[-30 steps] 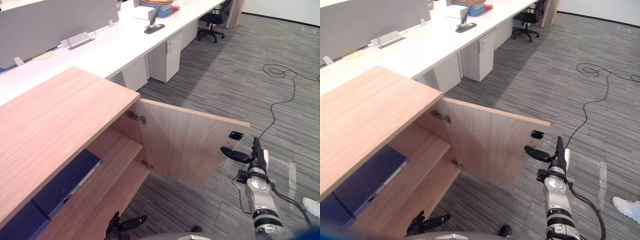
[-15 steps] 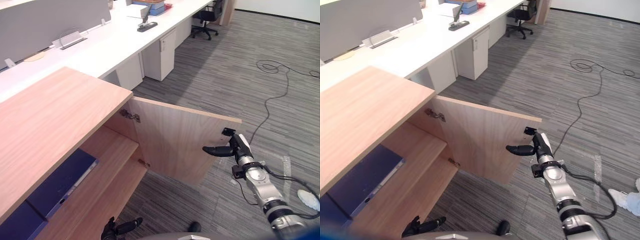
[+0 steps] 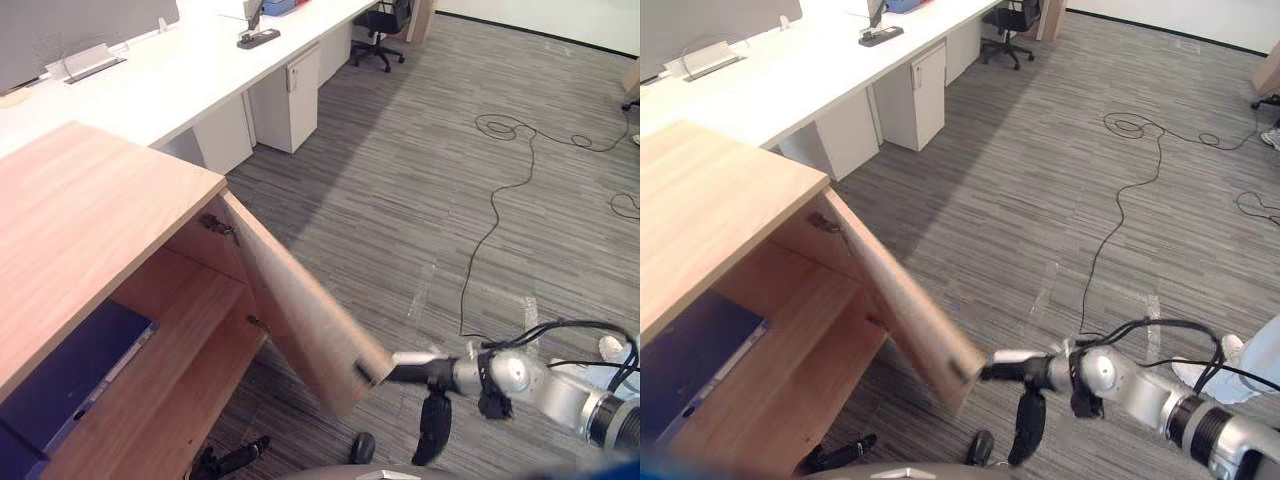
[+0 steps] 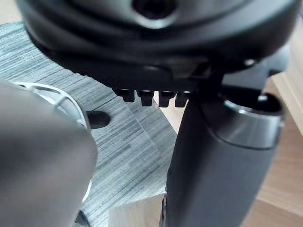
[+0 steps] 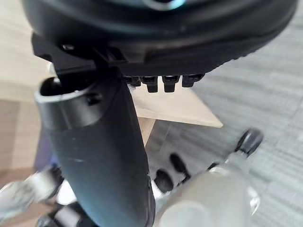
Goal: Walk over to the cabinet, pick up the folder, carry it to the office cabinet, place the folder inside the office cabinet, then close the office cabinet door
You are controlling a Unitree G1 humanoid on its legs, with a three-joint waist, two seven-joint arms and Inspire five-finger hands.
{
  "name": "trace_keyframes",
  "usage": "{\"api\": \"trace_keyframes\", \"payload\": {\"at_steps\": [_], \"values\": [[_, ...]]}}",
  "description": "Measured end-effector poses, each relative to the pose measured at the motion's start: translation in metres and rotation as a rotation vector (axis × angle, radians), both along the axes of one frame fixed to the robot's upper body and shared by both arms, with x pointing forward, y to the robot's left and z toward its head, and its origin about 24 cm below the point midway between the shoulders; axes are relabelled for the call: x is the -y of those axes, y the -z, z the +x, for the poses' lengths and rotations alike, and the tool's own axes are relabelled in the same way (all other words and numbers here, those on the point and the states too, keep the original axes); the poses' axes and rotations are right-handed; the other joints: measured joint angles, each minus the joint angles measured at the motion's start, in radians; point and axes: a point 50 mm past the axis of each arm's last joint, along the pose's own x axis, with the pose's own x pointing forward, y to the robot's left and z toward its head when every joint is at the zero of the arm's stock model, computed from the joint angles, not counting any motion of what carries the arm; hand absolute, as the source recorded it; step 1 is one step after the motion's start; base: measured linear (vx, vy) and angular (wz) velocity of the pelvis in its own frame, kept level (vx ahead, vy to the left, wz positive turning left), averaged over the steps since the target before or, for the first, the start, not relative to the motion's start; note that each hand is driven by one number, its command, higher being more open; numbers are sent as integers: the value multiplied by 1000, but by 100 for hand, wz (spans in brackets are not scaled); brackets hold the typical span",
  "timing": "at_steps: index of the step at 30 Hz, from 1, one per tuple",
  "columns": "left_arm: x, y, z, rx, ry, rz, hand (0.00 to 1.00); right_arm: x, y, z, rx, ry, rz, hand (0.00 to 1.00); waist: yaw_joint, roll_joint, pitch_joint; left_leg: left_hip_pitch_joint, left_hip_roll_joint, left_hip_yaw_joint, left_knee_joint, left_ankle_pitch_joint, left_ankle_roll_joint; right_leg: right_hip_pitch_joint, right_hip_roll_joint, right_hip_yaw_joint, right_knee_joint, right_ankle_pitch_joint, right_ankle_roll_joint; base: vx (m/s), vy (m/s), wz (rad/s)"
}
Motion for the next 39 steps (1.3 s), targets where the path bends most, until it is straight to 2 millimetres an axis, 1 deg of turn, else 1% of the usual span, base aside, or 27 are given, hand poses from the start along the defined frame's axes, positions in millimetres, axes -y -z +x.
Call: {"api": "trace_keyframes", "payload": {"at_steps": [3,4,6,10,11,13,14,16,17,19,21,23,24,25,27,28,29,30,31,32,33,34,35,36,37,38,39], "values": [[-18,-2,-14,11,-217,11,100,10,16,-45,-246,-71,-29,100,39,-13,5,-8,-3,-21,2,-1,2,5,-6,-17,0,-1,0,-28,-3,18],[-23,-2,-19,6,-264,17,100,14,20,-53,-288,-68,-41,100,41,-18,5,-11,-4,-27,3,-3,5,5,-10,-23,0,-1,0,-52,9,19],[-39,-5,-42,-31,-422,47,100,18,18,-53,-271,-40,-35,100,36,-35,6,-22,-7,-41,9,-4,9,6,-18,-33,0,0,1,-72,14,16],[-47,-7,-52,-38,-530,69,100,15,26,-56,-254,-76,-67,100,67,-50,-3,-45,-9,-96,17,-3,17,16,-29,-77,-1,-1,2,-73,-12,35],[-46,-7,-53,-37,-543,65,100,14,31,-56,-256,-75,-71,100,82,-58,-9,-55,-11,-113,17,1,22,17,-33,-91,-1,-2,3,-56,-10,48],[-40,-5,-54,-48,-554,57,100,6,52,-56,-243,-94,-113,100,120,-65,-15,-87,-23,-185,10,11,37,25,-47,-149,0,-8,7,-46,-14,72],[-40,-5,-54,-50,-556,56,100,4,54,-56,-242,-97,-114,100,125,-64,-15,-90,-24,-194,9,13,39,26,-49,-157,0,-9,9,-22,-16,72],[-29,-2,-57,-64,-584,35,100,-6,72,-52,-230,-127,-161,100,162,-64,-17,-109,-37,-272,-3,28,51,49,-62,-228,0,-21,21,-13,-15,79],[-28,-1,-57,-66,-585,33,100,-7,74,-52,-227,-136,-169,100,167,-64,-17,-112,-38,-282,-4,29,52,53,-63,-237,0,-22,22,-9,-4,93],[-22,0,-62,-80,-590,23,100,-14,83,-56,-254,-157,-165,100,202,-67,-22,-136,-50,-365,-12,42,56,76,-74,-317,0,-34,36,9,15,97],[-16,2,-69,-100,-593,12,100,-18,90,-58,-269,-167,-167,100,214,-80,-30,-151,-62,-431,-22,54,58,98,-86,-382,7,-45,51,35,36,104],[-5,4,-75,-124,-578,-12,100,-17,96,-58,-281,-158,-174,100,238,-84,-32,-158,-75,-486,-19,55,58,117,-112,-436,48,-69,68,73,98,99],[2,4,-77,-125,-579,-28,100,-13,102,-60,-310,-121,-175,100,253,-84,-32,-160,-90,-523,-18,55,59,123,-150,-471,114,-100,82,82,122,81],[2,4,-75,-118,-578,-27,100,-9,104,-62,-329,-92,-173,100,260,-84,-32,-162,-98,-546,-18,55,60,124,-177,-491,163,-125,89,131,180,117],[2,2,-68,-98,-507,-9,100,11,114,-71,-396,82,-164,100,262,-91,-31,-170,-161,-649,-17,66,78,141,-313,-558,375,-218,121,156,199,148],[0,1,-63,-88,-461,6,100,23,117,-78,-428,194,-154,100,252,-96,-33,-178,-201,-709,-14,67,83,150,-371,-530,446,-240,131,167,259,208],[-2,0,-55,-69,-397,19,100,41,119,-90,-459,337,-140,100,238,-98,-34,-189,-242,-793,-15,73,94,155,-417,-442,499,-257,123,132,220,234],[-6,-2,-51,-62,-337,44,100,53,120,-101,-478,475,-100,100,233,-99,-35,-193,-273,-861,-16,83,103,141,-424,-270,523,-278,94,141,208,235],[-12,-4,-46,-52,-326,76,100,61,120,-107,-475,561,-73,100,225,-99,-35,-208,-294,-923,-16,103,104,111,-378,-8,502,-351,103,79,60,174],[-13,-5,-42,-48,-319,90,100,67,120,-110,-485,624,-61,100,218,-98,-35,-217,-302,-957,-13,108,101,103,-343,107,481,-376,117,55,3,154],[-14,-6,-35,-39,-306,106,100,81,123,-121,-526,720,-91,100,206,-95,-34,-234,-318,-1014,-4,112,96,102,-294,254,452,-400,137,8,-75,179],[-14,-8,-23,-15,-283,121,100,100,129,-142,-560,945,-168,100,193,-82,-26,-254,-330,-1099,12,110,83,102,-227,424,438,-429,142,-16,-102,186],[-13,-9,-16,-4,-254,125,100,107,137,-152,-521,1111,-263,100,181,-67,-16,-258,-330,-1146,22,108,74,103,-192,485,437,-444,152,-93,-167,217],[-8,-10,-7,1,-157,148,100,107,147,-163,-424,1377,-409,100,143,-32,-2,-274,-332,-1236,47,95,46,109,-147,552,423,-461,179,-210,-212,198],[-8,-13,0,11,-61,184,100,99,153,-164,-373,1467,-470,100,123,-34,3,-284,-348,-1290,61,94,32,113,-146,564,361,-454,181,-325,-272,190],[-7,-13,3,7,-15,195,100,92,156,-165,-368,1483,-481,100,113,-14,6,-282,-345,-1319,62,92,19,131,-131,538,364,-468,177,-315,-313,140],[0,-12,5,7,43,183,100,78,161,-166,-376,1493,-474,100,114,12,0,-268,-316,-1329,51,81,6,153,-109,489,353,-467,151,-219,-348,111]]}}
